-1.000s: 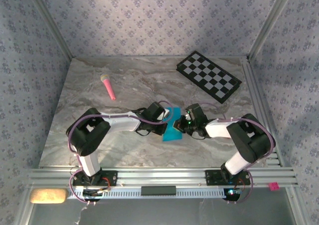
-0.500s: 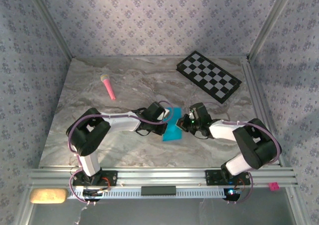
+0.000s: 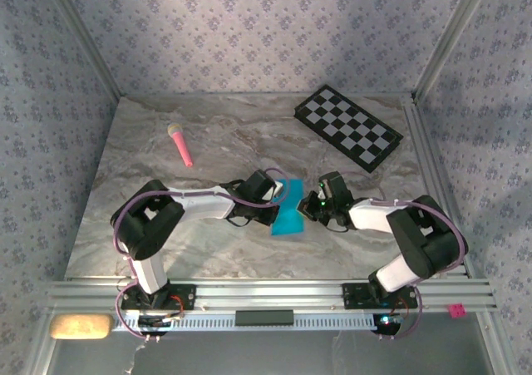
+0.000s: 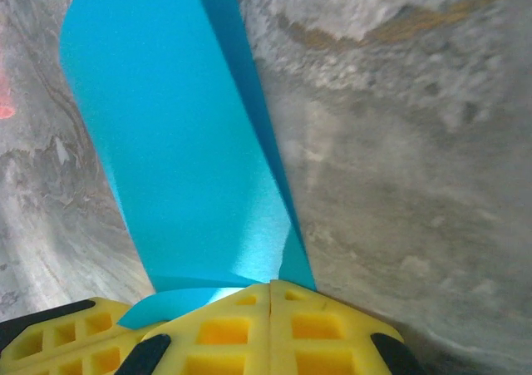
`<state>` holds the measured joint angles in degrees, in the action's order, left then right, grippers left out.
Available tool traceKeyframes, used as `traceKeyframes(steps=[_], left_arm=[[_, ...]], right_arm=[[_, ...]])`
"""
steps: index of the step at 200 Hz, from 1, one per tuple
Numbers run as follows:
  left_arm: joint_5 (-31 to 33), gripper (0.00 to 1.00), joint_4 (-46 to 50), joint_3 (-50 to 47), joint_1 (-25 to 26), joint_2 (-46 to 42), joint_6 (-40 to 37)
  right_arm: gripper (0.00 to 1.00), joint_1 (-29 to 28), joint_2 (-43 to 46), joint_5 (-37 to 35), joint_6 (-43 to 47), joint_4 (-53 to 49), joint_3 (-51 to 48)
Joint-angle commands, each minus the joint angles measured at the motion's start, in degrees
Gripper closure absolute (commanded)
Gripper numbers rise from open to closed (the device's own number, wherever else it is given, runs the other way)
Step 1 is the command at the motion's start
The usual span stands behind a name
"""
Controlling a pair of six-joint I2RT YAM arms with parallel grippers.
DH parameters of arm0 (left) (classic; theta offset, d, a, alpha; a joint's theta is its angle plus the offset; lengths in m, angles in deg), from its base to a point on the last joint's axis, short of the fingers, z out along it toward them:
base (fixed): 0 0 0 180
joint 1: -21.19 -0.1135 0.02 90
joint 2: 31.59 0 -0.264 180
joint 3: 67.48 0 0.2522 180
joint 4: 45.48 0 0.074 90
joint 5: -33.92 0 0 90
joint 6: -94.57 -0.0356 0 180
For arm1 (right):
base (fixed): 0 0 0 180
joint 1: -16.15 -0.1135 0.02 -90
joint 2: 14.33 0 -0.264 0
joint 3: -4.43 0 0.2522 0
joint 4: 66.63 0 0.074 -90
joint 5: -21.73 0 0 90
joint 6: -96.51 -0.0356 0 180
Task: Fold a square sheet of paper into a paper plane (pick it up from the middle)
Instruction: Fold the triangle a second time at the center of the table.
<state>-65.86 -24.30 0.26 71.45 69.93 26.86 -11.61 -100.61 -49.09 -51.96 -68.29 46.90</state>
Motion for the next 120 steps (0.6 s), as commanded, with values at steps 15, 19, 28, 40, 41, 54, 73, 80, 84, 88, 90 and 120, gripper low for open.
traceKeyframes(steps=[15, 19, 28, 40, 41, 54, 73, 80, 84, 88, 90, 120], left_arm=[[0.8, 0.99, 4.84, -0.43, -0.05, 1.93, -0.96], [0.79, 0.99, 4.84, -0.28, -0.01, 1.91, -1.01], [0.81, 0.99, 5.04, -0.27, -0.06, 1.93, -1.01], [0.82, 0.99, 4.99, -0.29, 0.0, 1.85, -1.1], [0.82, 0.99, 5.03, -0.28, -0.04, 1.85, -1.1], [0.77, 0.99, 4.91, -0.47, -0.07, 1.84, -1.01], [0.73, 0.99, 4.88, -0.37, -0.07, 1.99, -1.03], [0.57, 0.99, 4.84, -0.29, -0.02, 2.02, -1.1], [0.59, 0.99, 4.95, -0.3, 0.0, 2.02, -1.17], [0.64, 0.99, 4.97, -0.28, 0.0, 2.02, -1.19], [0.64, 0.99, 4.88, -0.27, -0.03, 2.02, -1.12], [0.66, 0.99, 4.81, -0.43, -0.03, 1.95, -1.1]], right_arm=[[1.0, -0.05, 4.58, -2.75, 2.18, -6.04, 0.23], [1.0, -0.28, 5.22, -2.46, 2.39, -5.99, 0.54], [1.0, -1.22, 6.49, -2.29, 3.36, -6.48, 1.34], [1.0, -2.23, 7.39, -2.19, 4.39, -7.47, 2.58], [1.0, -2.3, 7.42, -2.11, 4.45, -7.46, 2.58], [1.0, -2.96, 6.5, -0.11, 4.79, -6.58, 3.33], [1.0, -3.83, 3.66, 2.18, 4.29, -4.47, 4.06], [1.0, -4.16, 2.44, 2.48, 3.87, -3.76, 4.29], [1.0, -4.3, 1.92, 2.64, 3.69, -3.25, 4.41], [1.0, -4.45, 1.14, 2.9, 3.45, -2.76, 4.42], [1.0, -4.5, 0.9, 3.0, 3.46, -2.36, 4.42], [1.0, -5.0, -2.45, 2.48, 2.63, -1.22, 4.19]])
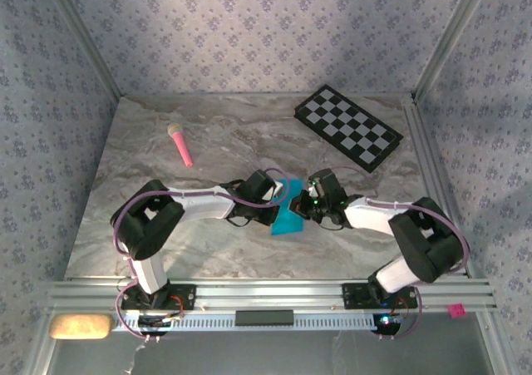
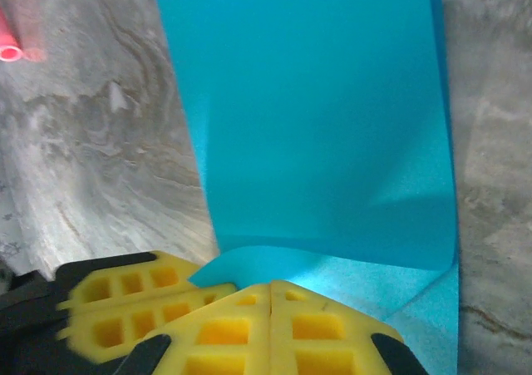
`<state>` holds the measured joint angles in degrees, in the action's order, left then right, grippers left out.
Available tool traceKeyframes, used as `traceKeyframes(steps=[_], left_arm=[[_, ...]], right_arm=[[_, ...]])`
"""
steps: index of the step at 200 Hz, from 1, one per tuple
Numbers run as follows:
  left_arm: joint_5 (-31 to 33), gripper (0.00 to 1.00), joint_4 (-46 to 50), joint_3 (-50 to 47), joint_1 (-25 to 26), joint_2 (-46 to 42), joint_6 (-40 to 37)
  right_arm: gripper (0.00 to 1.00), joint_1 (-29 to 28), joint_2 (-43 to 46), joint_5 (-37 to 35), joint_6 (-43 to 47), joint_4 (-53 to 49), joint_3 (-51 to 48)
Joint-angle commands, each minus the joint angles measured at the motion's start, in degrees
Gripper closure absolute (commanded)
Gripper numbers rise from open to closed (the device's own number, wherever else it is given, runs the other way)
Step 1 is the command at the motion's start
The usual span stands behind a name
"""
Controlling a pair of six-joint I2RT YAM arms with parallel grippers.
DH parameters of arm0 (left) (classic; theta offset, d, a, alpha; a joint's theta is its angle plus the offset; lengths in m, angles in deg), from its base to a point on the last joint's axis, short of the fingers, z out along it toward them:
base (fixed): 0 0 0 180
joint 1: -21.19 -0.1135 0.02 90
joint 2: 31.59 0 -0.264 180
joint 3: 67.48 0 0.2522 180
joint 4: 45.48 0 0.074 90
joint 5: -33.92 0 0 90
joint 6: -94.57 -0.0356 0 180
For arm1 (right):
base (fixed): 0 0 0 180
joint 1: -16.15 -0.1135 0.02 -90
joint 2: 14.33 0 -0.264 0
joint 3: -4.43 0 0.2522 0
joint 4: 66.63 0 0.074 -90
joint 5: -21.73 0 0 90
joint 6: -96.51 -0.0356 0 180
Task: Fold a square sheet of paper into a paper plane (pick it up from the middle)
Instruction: Fold the triangle a second time at the center of the table.
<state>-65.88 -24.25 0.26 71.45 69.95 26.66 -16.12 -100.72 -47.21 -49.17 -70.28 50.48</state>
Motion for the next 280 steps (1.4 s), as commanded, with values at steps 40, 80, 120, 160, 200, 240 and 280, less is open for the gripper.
traceKeyframes(steps=[40, 80, 120, 160, 200, 240, 280], left_arm=[[0.55, 0.99, 4.48, -0.71, -0.04, 1.83, -0.82], [0.4, 0.95, 5.72, 0.51, -0.05, 0.62, -0.43], [2.26, 0.71, 9.17, 2.84, -0.25, -3.48, 2.47], [1.99, 0.65, 11.61, 3.15, -0.82, -8.87, 6.75], [-10.92, 0.88, 9.46, 5.25, -0.77, -9.53, 9.58], [-19.3, 0.94, 6.93, 6.76, -0.77, -5.24, 11.62], [-21.19, 0.95, 8.56, 9.37, -0.27, -0.69, 11.44]], right_arm=[[1.0, 0.64, -4.97, -1.74, -0.98, -0.03, -3.31], [1.0, 0.28, -4.75, -2.6, 0.37, -2.2, -4.65], [1.0, 0.63, -5.3, -1.9, 1.36, -1.76, -4.45], [1.0, 0.81, -4.94, -2.07, 1.06, -1.63, -4.43], [1.0, 0.81, -4.5, -2.25, 1.03, -1.76, -4.52], [1.0, 0.81, -4.18, -2.51, 0.94, -1.79, -4.71], [1.0, 0.85, -4.14, -2.6, 0.84, -1.75, -4.78]])
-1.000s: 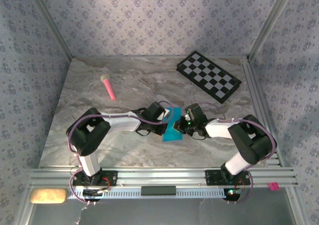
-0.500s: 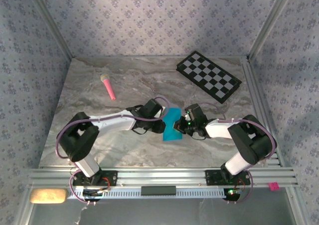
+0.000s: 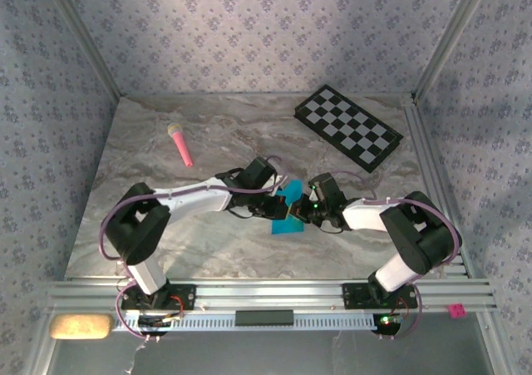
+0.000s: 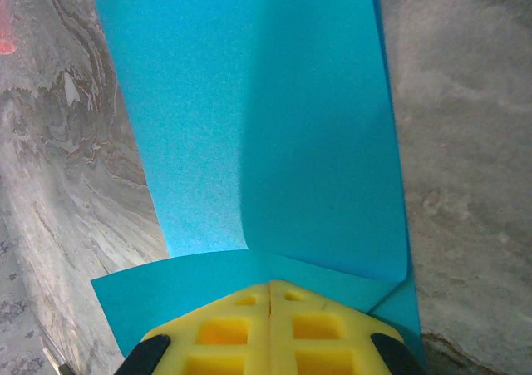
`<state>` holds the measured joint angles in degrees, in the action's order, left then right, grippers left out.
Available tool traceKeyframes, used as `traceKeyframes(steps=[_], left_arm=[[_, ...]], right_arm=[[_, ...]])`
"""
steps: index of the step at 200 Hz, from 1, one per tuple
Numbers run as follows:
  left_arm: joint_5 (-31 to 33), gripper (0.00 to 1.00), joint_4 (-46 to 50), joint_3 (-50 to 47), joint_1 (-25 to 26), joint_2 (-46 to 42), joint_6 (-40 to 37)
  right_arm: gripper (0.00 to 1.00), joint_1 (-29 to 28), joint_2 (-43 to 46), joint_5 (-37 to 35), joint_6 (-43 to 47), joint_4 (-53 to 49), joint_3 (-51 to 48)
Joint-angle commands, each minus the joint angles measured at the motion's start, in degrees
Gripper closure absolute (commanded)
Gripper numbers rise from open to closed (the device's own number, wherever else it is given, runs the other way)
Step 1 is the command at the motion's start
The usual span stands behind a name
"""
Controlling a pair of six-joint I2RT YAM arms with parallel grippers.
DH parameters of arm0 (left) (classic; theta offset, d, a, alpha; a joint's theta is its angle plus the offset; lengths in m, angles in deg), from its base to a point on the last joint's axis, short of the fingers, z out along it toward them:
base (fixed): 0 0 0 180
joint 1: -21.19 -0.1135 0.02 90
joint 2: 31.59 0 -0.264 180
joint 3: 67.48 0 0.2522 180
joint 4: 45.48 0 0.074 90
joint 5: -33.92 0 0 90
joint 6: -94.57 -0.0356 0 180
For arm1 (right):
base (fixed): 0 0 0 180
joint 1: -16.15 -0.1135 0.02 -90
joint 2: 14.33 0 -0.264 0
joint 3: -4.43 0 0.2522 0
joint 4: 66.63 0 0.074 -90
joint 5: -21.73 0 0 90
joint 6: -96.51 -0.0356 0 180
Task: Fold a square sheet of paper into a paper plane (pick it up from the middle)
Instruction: Fold the triangle a second time at the center of the table.
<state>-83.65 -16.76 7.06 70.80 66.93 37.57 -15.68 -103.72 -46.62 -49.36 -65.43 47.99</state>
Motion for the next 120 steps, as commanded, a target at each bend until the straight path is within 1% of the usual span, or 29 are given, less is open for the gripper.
traceKeyframes(steps=[1, 77, 120], left_arm=[[-3.43, 0.95, 1.14, 2.58, 0.39, 2.44, 0.56], [-2.14, 0.96, 2.33, 2.4, 0.84, 7.14, -0.72], [-1.17, 0.96, 3.32, 1.37, 1.55, 8.07, -1.78]], right_arm=[[1.0, 0.39, -1.14, -3.19, 1.03, -6.61, -2.29], [1.0, 0.38, -0.99, -3.36, 1.12, -6.9, -2.63], [1.0, 0.46, -0.9, -3.46, 1.12, -7.05, -2.8]])
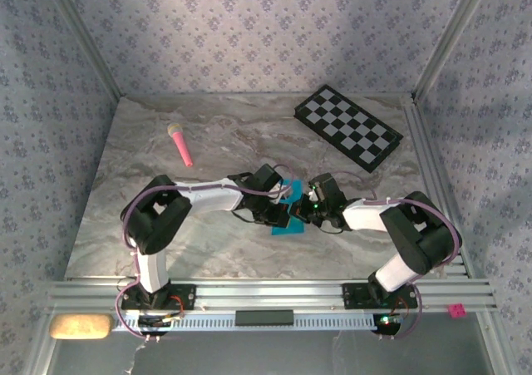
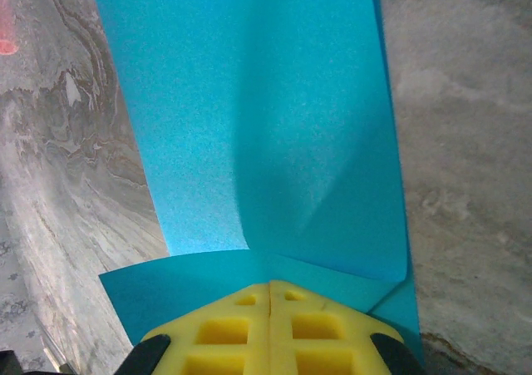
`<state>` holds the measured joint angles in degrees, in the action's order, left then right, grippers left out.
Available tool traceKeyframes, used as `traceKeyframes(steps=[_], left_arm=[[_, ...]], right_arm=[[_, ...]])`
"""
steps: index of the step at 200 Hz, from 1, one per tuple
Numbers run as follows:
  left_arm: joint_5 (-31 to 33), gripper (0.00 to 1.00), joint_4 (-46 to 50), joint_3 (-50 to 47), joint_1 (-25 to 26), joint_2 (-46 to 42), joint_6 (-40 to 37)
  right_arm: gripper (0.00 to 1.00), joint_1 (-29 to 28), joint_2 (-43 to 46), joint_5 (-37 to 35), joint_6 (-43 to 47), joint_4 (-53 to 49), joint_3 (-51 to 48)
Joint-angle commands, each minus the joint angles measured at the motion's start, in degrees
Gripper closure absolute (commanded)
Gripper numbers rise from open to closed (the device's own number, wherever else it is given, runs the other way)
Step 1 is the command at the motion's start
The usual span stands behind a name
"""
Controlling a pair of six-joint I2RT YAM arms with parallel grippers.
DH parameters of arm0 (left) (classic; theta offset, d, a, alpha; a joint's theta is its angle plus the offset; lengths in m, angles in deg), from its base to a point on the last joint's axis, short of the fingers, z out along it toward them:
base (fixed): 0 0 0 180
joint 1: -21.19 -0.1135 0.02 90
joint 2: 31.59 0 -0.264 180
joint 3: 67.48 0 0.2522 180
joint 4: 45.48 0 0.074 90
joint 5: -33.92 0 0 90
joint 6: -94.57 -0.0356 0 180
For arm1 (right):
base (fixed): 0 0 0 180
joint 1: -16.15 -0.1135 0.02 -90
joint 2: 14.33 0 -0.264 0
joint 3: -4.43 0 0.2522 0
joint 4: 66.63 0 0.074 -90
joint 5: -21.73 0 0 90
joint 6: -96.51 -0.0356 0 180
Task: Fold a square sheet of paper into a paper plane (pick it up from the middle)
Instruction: Fold the triangle a second time at the center of the table.
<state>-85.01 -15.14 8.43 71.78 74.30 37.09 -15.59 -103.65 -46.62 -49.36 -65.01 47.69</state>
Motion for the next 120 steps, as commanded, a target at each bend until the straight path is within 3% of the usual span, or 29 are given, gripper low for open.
traceKeyframes(steps=[1, 120], left_arm=[[0.19, 0.96, 1.7, -0.01, 0.56, 0.71, -1.26], [0.39, 0.96, -0.34, -4.0, 0.74, -0.06, -0.26]], right_arm=[[1.0, 0.37, -0.95, -3.46, 1.12, -7.47, -2.5], [1.0, 0.72, -1.05, -3.81, 1.65, -7.98, -3.05]])
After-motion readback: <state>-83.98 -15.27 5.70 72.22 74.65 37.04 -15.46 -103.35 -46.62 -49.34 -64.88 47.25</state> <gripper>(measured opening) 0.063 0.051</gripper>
